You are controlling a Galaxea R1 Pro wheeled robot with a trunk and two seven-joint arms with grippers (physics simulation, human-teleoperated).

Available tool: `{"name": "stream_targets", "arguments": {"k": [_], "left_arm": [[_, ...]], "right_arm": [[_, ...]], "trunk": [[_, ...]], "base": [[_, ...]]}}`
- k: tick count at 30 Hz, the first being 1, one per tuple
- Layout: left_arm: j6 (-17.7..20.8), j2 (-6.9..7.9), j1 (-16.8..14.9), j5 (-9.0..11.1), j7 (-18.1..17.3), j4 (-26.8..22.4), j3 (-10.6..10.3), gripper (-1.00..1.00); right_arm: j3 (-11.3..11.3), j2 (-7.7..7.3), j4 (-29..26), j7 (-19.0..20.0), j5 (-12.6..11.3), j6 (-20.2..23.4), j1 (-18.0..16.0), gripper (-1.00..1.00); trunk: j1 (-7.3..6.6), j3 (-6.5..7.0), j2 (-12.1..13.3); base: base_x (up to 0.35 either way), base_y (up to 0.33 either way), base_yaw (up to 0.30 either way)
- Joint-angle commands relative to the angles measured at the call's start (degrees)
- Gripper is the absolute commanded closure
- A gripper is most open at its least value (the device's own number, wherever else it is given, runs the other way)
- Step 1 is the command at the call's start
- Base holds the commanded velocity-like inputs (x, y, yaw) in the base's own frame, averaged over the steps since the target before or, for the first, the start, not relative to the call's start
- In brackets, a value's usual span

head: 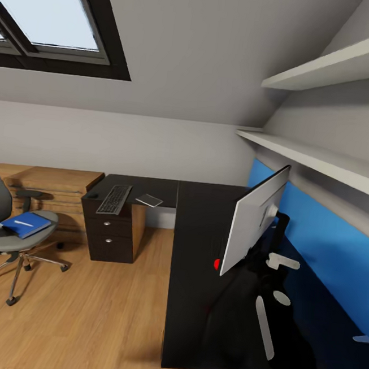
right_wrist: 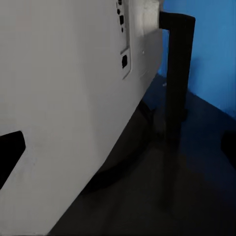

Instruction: In the bedroom, organize the workspace by keeping the computer under the desk, ensuring the monitor is on the desk, placing the keyboard on the desk next to the monitor, placing the mouse on the desk next to the keyboard, moving the folder from the swivel chair onto the desk next to the mouse, stacking the notebook on top of the folder with the pen on top of the notebook, and positioning the swivel chair next to the desk.

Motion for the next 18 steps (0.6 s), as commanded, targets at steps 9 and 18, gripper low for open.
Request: {"name": "stream_targets", "arguments": {"k": [9, 18], "left_arm": [[-0.30, 0.07, -0.05, 0.52, 0.30, 0.93, -0.57, -1.00], [-0.30, 0.07, -0.05, 0.52, 0.30, 1.03, -0.58, -1.00]], "right_arm": [[5.77, 0.22, -4.87, -4.64, 2.21, -2.14, 2.26, -1.00], [15.70, 0.29, -5.65, -13.71, 3.38, -2.15, 3.12, -1.00]], "trunk": [[-0.01, -0.07, -0.06], [-0.01, -0.07, -0.06]], "base": [[-0.136, 0.289, 0.000], [-0.017, 0.062, 0.000]]}}
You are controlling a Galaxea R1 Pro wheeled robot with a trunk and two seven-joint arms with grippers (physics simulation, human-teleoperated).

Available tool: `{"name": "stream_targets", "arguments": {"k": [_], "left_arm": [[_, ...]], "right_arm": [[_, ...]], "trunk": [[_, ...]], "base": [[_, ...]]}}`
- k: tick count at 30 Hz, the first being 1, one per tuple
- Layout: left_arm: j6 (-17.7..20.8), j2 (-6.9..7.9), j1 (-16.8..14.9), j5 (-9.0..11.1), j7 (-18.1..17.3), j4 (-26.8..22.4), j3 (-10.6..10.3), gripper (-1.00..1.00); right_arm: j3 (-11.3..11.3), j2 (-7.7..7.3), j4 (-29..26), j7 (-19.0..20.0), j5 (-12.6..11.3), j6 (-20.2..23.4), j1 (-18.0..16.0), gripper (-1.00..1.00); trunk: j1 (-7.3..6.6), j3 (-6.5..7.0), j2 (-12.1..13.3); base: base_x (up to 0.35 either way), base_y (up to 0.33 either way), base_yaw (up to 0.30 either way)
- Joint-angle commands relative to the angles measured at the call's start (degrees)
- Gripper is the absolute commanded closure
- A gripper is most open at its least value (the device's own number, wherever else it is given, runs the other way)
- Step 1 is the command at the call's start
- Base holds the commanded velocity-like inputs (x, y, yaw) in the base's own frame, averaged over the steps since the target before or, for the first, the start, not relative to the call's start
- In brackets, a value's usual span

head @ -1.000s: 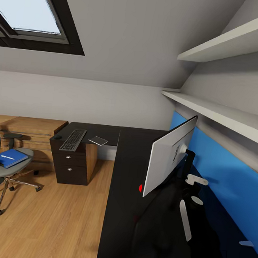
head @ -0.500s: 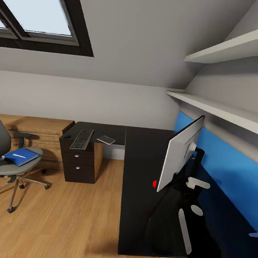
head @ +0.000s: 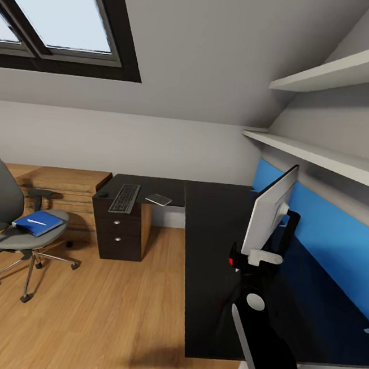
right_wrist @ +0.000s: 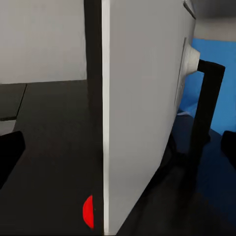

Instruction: In the bedroom, organize the workspace by keeping the computer under the desk, ensuring the monitor is on the desk, placing the keyboard on the desk next to the monitor, placing the mouse on the desk next to the keyboard, moving the folder from the swivel chair onto the desk next to the mouse, stacking the notebook on top of the folder with the pen on top of the notebook, and positioning the swivel chair next to the desk.

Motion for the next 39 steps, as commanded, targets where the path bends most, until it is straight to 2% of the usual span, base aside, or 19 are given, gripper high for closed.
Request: {"name": "stream_targets", "arguments": {"k": [1, 6, 14, 18, 19, 26, 39], "left_arm": [[-0.30, 0.07, -0.04, 0.60, 0.34, -0.03, -0.49, -1.00], [-0.30, 0.07, -0.04, 0.60, 0.34, -0.03, -0.49, -1.00], [-0.31, 0.05, -0.04, 0.60, 0.34, -0.03, -0.49, -1.00], [-0.33, 0.00, -0.04, 0.60, 0.34, -0.03, -0.49, -1.00], [-0.36, -0.03, -0.04, 0.60, 0.34, -0.03, -0.49, -1.00], [-0.39, -0.10, -0.04, 0.60, 0.34, -0.03, -0.49, -1.00], [-0.39, -0.27, -0.04, 0.60, 0.34, -0.01, -0.49, -1.00]], "right_arm": [[0.26, 0.00, -0.06, -0.41, 0.29, 0.51, -0.04, -1.00], [0.91, 0.07, -0.02, -0.76, 0.38, 0.86, -0.12, -1.00], [1.00, 0.11, 2.28, -0.72, 0.33, 5.01, -1.11, -1.00], [0.95, 0.12, 5.93, -0.72, 0.38, 5.82, -4.55, -1.00], [0.90, 0.06, 8.16, -0.72, 0.37, 5.90, -6.64, -1.00], [0.76, -0.03, 9.49, -0.74, 0.42, 5.70, -8.17, -1.00], [0.57, -0.14, 9.77, -0.81, 0.57, 2.79, -8.19, -1.00]], "trunk": [[0.00, -0.07, -0.05], [0.00, -0.07, -0.05], [0.00, -0.07, -0.05], [0.00, -0.07, -0.05], [0.00, -0.07, -0.05], [0.00, -0.07, -0.05], [0.00, -0.07, -0.05]], "base": [[-0.001, 0.005, 0.000], [0.000, 0.001, 0.000], [0.000, 0.000, 0.000], [0.000, 0.000, 0.000], [0.000, 0.000, 0.000], [0.000, 0.000, 0.000], [0.089, 0.000, 0.000]]}}
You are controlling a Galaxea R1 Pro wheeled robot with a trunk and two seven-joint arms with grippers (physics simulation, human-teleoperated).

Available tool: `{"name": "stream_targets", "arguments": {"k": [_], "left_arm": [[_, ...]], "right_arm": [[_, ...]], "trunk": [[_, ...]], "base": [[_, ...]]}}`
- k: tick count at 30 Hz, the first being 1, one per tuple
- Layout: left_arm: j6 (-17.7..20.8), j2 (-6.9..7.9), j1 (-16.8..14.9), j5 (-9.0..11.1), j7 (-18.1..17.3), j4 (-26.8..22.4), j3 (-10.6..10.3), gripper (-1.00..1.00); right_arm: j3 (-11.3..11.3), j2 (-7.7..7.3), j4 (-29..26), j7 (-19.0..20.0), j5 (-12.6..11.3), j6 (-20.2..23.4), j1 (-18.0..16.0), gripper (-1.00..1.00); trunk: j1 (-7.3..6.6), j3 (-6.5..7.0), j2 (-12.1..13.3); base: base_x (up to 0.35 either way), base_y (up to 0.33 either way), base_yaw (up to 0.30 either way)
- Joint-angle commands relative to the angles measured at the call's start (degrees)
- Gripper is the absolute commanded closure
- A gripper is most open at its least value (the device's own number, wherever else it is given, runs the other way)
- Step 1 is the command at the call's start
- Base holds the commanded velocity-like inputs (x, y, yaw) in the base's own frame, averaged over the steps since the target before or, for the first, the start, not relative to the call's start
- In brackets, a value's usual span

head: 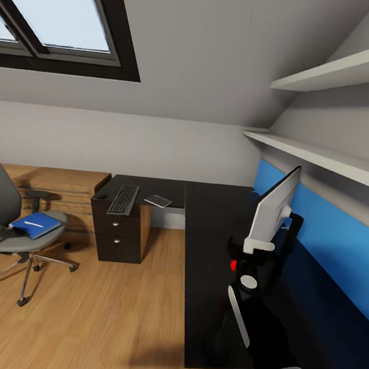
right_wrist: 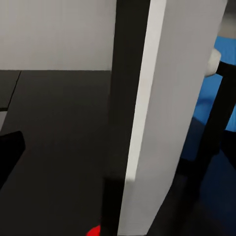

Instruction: In the bedroom, organize the workspace by keeping the computer under the desk, ensuring the monitor is on the desk, placing the keyboard on the desk next to the monitor, placing the mouse on the desk next to the keyboard, moving the folder from the swivel chair onto the desk next to the mouse, stacking the notebook on top of the folder with the pen on top of the notebook, and positioning the swivel chair next to the desk.

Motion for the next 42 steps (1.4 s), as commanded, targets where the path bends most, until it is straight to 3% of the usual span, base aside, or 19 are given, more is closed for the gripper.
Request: {"name": "stream_targets", "arguments": {"k": [1, 20, 33, 38, 42], "left_arm": [[-0.30, 0.03, -0.04, 0.59, 0.34, -0.02, -0.49, -1.00], [-0.30, -0.81, -0.04, 0.59, 0.34, 0.12, -0.48, -1.00], [-0.26, -0.85, -0.04, 0.59, 0.34, 0.13, -0.50, -1.00], [-0.29, -1.90, -0.04, 0.51, 0.34, 0.61, -0.84, -1.00], [-2.08, -2.39, -0.04, 0.56, 0.38, 1.64, -3.48, -1.00]], "right_arm": [[0.09, -0.01, -0.03, -0.28, 0.31, 0.42, -0.04, -1.00], [-0.14, -0.08, 0.22, -0.33, 0.23, 0.08, -0.04, -1.00], [-0.49, -0.10, 2.17, -5.00, 0.15, -0.56, -0.04, -1.00], [-2.35, -0.10, 3.44, -5.32, 0.14, -0.93, -0.04, -1.00], [-3.17, -0.14, 4.09, -5.37, 0.14, -1.01, -0.04, -1.00]], "trunk": [[0.02, -0.07, -0.04], [0.02, -0.07, -0.04], [0.02, -0.07, -0.04], [0.02, -0.07, -0.04], [0.02, -0.07, -0.04]], "base": [[0.100, 0.000, 0.000], [0.072, 0.000, 0.000], [0.002, 0.000, 0.000], [0.000, 0.000, 0.000], [0.000, -0.087, 0.000]]}}
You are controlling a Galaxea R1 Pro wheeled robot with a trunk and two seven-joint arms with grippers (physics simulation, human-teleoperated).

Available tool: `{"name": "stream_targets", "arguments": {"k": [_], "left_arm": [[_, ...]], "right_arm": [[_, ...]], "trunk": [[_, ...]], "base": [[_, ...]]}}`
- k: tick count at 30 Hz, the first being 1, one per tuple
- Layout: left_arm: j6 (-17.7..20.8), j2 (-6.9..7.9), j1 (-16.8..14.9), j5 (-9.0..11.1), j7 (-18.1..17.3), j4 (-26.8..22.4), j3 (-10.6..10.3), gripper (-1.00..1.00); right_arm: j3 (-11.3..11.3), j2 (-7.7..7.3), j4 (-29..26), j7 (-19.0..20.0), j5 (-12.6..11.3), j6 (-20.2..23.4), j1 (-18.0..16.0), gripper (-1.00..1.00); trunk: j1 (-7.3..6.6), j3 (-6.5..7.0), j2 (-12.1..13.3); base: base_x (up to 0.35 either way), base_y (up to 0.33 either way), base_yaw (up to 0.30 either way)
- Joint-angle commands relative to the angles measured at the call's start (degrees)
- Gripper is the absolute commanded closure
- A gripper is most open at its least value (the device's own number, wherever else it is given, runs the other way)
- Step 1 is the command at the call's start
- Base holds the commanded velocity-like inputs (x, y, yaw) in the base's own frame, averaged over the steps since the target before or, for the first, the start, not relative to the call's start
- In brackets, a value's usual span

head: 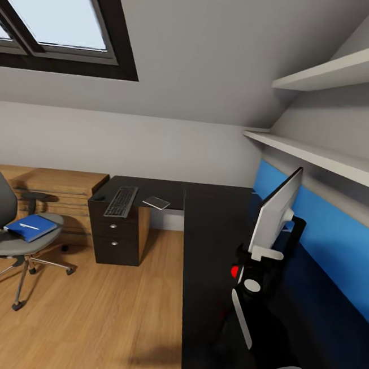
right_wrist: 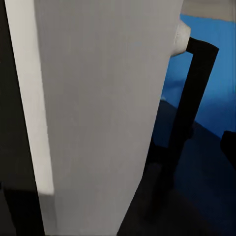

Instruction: In the bedroom, organize the workspace by keeping the computer under the desk, ensuring the monitor is on the desk, placing the keyboard on the desk next to the monitor, placing the mouse on the desk next to the keyboard, moving the folder from the swivel chair onto the desk next to the mouse, stacking the notebook on top of the folder with the pen on top of the notebook, and positioning the swivel chair next to the desk.

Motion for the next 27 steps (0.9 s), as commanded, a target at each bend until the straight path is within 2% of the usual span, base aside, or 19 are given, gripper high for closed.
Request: {"name": "stream_targets", "arguments": {"k": [1, 7, 20, 27], "left_arm": [[-1.32, 0.00, -0.04, 0.60, 0.39, 1.14, -1.61, -1.00], [-1.76, -0.03, -0.04, 0.59, 0.40, 1.78, -2.00, -1.00], [-1.77, -0.03, -0.04, 0.67, 0.40, 1.79, -1.94, -1.00], [-1.77, -0.03, -0.04, 0.68, 0.40, 1.79, -1.92, -1.00]], "right_arm": [[-0.04, -0.05, 0.08, -0.31, 0.28, 0.50, -0.04, -1.00], [-0.08, -0.07, 0.13, -0.31, 0.30, 0.49, -0.04, -1.00], [-0.08, -0.07, 0.21, -0.29, 0.30, 0.43, -0.04, -1.00], [-0.16, -0.12, 0.22, -0.24, 0.23, 0.27, -0.04, -1.00]], "trunk": [[0.00, -0.07, -0.05], [0.00, -0.07, -0.05], [0.00, -0.07, -0.05], [0.00, -0.07, -0.05]], "base": [[0.000, -0.134, 0.000], [-0.058, -0.102, 0.000], [-0.191, -0.254, 0.000], [-0.058, -0.212, 0.000]]}}
